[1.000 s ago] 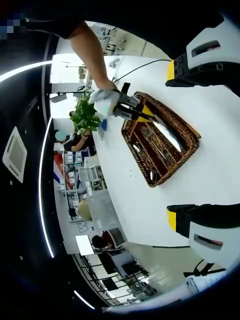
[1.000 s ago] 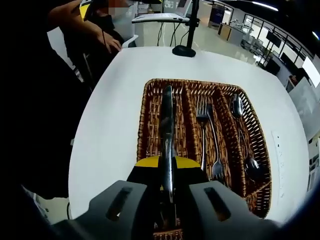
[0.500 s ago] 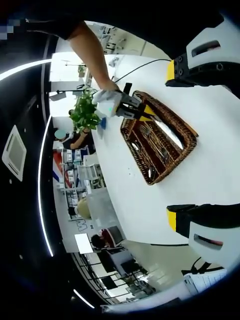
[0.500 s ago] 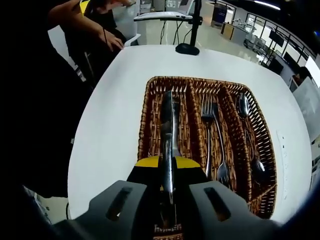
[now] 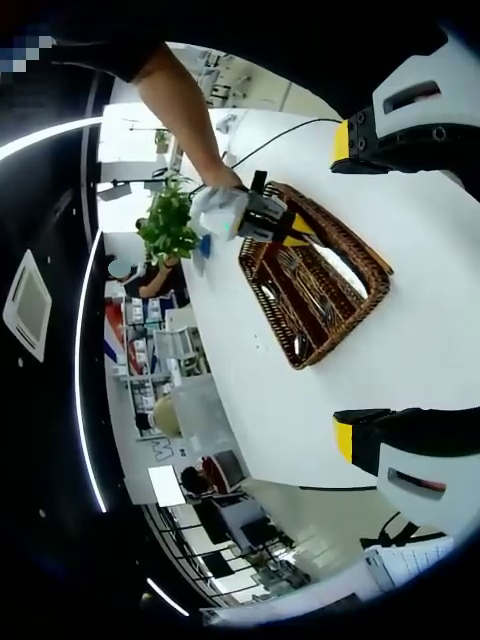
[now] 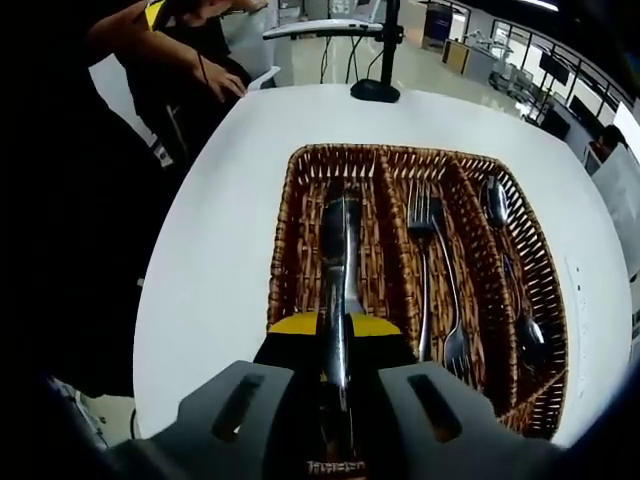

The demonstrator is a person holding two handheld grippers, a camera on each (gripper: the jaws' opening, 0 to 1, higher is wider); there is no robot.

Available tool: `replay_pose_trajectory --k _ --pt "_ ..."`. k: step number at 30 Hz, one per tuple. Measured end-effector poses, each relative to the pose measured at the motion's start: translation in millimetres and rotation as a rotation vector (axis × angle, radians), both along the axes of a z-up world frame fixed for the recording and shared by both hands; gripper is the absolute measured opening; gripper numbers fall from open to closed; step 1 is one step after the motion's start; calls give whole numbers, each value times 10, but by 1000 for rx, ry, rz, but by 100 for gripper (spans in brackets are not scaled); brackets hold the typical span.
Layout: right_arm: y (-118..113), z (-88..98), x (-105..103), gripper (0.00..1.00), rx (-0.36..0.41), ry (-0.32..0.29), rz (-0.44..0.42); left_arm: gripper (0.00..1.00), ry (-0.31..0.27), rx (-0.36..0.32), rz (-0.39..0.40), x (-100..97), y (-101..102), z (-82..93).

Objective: Arrange the knives, forks, and spoons in their matching storage slots by inserting each utensil handle-first until every utensil is classified and aligned in the correct compartment

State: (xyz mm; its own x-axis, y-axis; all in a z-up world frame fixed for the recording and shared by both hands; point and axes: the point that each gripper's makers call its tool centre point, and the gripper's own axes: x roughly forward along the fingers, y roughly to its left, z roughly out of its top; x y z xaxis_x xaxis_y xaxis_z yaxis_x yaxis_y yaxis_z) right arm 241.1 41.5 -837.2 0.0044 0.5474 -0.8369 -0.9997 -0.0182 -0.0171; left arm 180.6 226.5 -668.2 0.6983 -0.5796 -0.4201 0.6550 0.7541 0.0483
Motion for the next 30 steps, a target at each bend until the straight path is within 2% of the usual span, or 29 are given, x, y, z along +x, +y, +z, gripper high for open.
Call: replay_pose_trajectory --k 12,20,27,30 --pt "-16 -109 4 6 -28 8 8 100 0 2 6 -13 22 6" --pt "-51 -235 -66 6 -75 49 10 100 -2 2 7 -4 22 21" --pt "-44 -256 -48 7 -77 46 12 100 -1 6 8 -3 40 11" --pt "-43 -288 -36 8 -87 15 50 100 1 8 6 -3 33 13"
